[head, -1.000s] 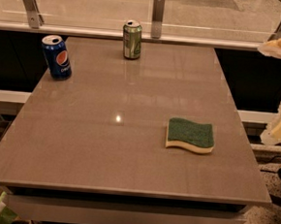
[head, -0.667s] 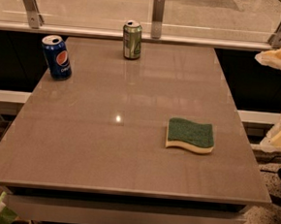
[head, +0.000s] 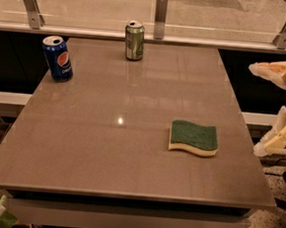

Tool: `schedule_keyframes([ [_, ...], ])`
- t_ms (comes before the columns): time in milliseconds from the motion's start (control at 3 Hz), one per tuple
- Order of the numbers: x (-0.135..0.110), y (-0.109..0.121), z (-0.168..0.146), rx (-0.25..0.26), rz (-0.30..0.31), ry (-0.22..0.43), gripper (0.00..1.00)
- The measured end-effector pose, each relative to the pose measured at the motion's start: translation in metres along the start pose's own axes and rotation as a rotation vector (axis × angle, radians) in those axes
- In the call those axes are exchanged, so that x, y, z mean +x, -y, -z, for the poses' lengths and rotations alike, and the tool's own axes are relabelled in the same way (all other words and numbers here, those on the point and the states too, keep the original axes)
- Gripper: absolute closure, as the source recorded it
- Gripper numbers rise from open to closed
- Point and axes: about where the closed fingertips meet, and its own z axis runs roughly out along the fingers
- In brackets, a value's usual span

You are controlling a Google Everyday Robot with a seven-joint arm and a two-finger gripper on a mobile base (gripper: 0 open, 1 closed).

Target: Move sponge near green can

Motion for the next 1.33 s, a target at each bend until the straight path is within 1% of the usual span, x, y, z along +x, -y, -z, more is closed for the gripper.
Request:
schedule_keyframes([
  [333,0.006,0.007,-0.013,-0.003,-0.005,0.072,0.00],
  [667,0.014,0.012,-0.024,-0.003,-0.021,0.129,0.00],
  [1000,0.014,0.012,-0.024,-0.003,-0.021,0.129,0.00],
  [1333,0.021,0.011,-0.030,-0.012,-0.039,0.152,0.00],
])
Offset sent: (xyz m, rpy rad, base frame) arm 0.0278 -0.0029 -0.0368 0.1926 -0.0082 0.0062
